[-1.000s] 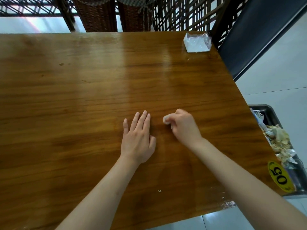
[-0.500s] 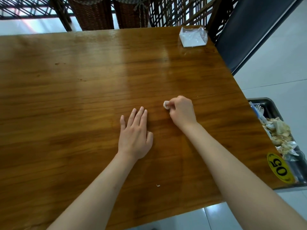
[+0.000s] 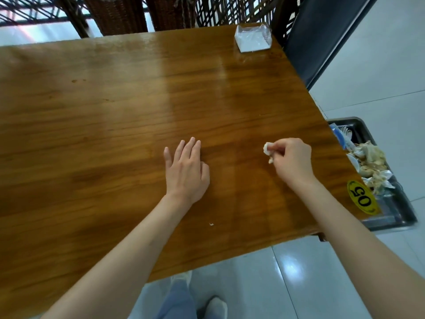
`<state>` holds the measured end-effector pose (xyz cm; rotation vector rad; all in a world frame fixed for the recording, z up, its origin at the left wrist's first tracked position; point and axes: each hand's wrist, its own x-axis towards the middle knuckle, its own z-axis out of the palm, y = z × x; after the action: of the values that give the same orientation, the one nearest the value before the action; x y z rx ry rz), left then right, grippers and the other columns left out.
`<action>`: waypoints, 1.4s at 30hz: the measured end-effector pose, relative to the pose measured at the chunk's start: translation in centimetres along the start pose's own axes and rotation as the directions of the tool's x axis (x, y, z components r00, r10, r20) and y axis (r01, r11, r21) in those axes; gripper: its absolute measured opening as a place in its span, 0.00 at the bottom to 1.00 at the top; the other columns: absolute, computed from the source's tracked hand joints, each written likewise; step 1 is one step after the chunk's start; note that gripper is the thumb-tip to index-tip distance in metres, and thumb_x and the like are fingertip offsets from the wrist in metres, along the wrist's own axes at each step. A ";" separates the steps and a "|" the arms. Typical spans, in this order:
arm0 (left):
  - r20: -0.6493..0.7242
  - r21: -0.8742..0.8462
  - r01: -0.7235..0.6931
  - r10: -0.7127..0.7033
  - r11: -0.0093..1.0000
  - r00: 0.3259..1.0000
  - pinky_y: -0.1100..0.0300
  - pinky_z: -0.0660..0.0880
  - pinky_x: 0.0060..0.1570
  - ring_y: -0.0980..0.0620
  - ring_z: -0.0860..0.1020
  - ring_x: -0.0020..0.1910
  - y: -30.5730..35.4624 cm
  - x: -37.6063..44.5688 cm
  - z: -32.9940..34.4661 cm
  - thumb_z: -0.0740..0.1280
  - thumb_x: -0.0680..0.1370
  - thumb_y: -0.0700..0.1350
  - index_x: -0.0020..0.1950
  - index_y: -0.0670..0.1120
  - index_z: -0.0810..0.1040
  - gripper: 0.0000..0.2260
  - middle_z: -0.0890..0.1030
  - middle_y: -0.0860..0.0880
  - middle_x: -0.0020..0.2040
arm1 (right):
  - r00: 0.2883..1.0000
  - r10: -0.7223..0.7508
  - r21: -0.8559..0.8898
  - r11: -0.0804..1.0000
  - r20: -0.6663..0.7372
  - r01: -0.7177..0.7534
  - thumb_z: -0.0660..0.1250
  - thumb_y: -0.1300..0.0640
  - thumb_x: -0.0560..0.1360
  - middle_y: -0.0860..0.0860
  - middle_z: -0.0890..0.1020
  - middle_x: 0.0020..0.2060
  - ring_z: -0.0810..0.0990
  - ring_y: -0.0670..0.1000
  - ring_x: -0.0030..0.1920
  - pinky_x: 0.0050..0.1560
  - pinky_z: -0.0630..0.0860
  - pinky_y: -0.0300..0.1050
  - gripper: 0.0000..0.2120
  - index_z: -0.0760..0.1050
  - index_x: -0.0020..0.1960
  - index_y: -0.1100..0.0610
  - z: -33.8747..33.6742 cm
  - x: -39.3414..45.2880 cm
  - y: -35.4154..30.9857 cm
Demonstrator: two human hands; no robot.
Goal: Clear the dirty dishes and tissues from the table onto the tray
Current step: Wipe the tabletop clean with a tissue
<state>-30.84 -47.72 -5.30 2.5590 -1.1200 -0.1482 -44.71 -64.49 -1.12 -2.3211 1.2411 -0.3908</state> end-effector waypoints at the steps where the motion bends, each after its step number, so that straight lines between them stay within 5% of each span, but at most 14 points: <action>1: -0.001 -0.032 -0.020 0.020 0.999 1.000 0.49 0.37 0.70 0.49 0.55 0.75 0.9 -1.3 0.0 0.49 0.76 0.53 0.74 0.47 0.62 0.27 0.62 0.49 0.75 | 1.000 0.025 -0.028 0.999 -0.002 -0.025 0.66 0.64 0.75 0.56 0.81 0.53 0.79 0.51 0.53 0.51 0.71 0.38 0.10 0.80 0.55 0.61 -0.3 -0.6 0.8; 6: 0.110 -0.028 -0.154 0.156 0.988 0.982 0.50 0.38 0.71 0.50 0.54 0.76 3.7 -7.4 1.0 0.49 0.77 0.60 0.75 0.50 0.61 0.29 0.62 0.51 0.75 | 0.995 0.100 -0.171 0.980 -0.029 -0.104 0.63 0.63 0.78 0.57 0.80 0.55 0.77 0.54 0.56 0.54 0.75 0.46 0.11 0.78 0.58 0.60 -1.0 -2.2 3.9; 10: 0.168 0.063 -0.197 0.184 0.978 0.968 0.46 0.41 0.72 0.48 0.52 0.76 3.0 -8.4 2.0 0.50 0.76 0.63 0.76 0.51 0.57 0.31 0.58 0.51 0.77 | 0.991 0.131 -0.135 0.982 -0.032 -0.134 0.63 0.62 0.77 0.56 0.79 0.55 0.78 0.53 0.54 0.50 0.75 0.41 0.12 0.78 0.59 0.59 -0.4 -3.3 3.3; 17: 0.194 0.105 -0.196 0.173 0.975 0.966 0.45 0.46 0.70 0.46 0.60 0.74 3.2 -8.4 1.8 0.52 0.76 0.62 0.74 0.50 0.63 0.30 0.65 0.49 0.74 | 0.982 -0.091 -0.105 0.989 0.164 0.109 0.63 0.63 0.77 0.54 0.80 0.48 0.77 0.49 0.50 0.45 0.69 0.32 0.10 0.80 0.55 0.59 -0.3 -7.0 3.6; 22: 0.180 0.076 -0.184 0.168 0.980 0.969 0.43 0.51 0.70 0.45 0.63 0.73 3.3 -8.5 1.7 0.53 0.76 0.61 0.73 0.49 0.66 0.29 0.67 0.49 0.72 | 0.988 0.143 -0.104 0.985 0.050 -0.138 0.63 0.64 0.77 0.54 0.79 0.48 0.76 0.50 0.48 0.44 0.70 0.35 0.11 0.80 0.57 0.59 -2.3 -5.1 6.0; 29: 0.178 0.038 -0.150 0.141 0.988 0.974 0.43 0.51 0.70 0.45 0.63 0.73 3.8 -8.3 1.6 0.57 0.75 0.59 0.72 0.49 0.67 0.27 0.68 0.49 0.72 | 0.983 0.069 -0.032 0.997 0.171 -0.064 0.64 0.63 0.77 0.53 0.80 0.47 0.73 0.45 0.44 0.40 0.65 0.25 0.10 0.81 0.55 0.59 -0.3 -7.1 3.8; 42: 0.247 0.056 -0.166 0.148 0.985 0.958 0.45 0.46 0.71 0.45 0.58 0.75 3.7 -8.2 1.1 0.52 0.77 0.60 0.75 0.50 0.61 0.28 0.63 0.49 0.75 | 0.966 0.174 -0.068 0.984 0.190 -0.164 0.65 0.65 0.75 0.57 0.80 0.52 0.78 0.53 0.52 0.51 0.74 0.41 0.09 0.81 0.53 0.62 -1.1 -6.5 2.1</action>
<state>-39.24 -44.33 -5.36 2.5549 -1.4388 -0.3945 -50.21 -60.38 -1.43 -2.2127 1.3510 -0.0708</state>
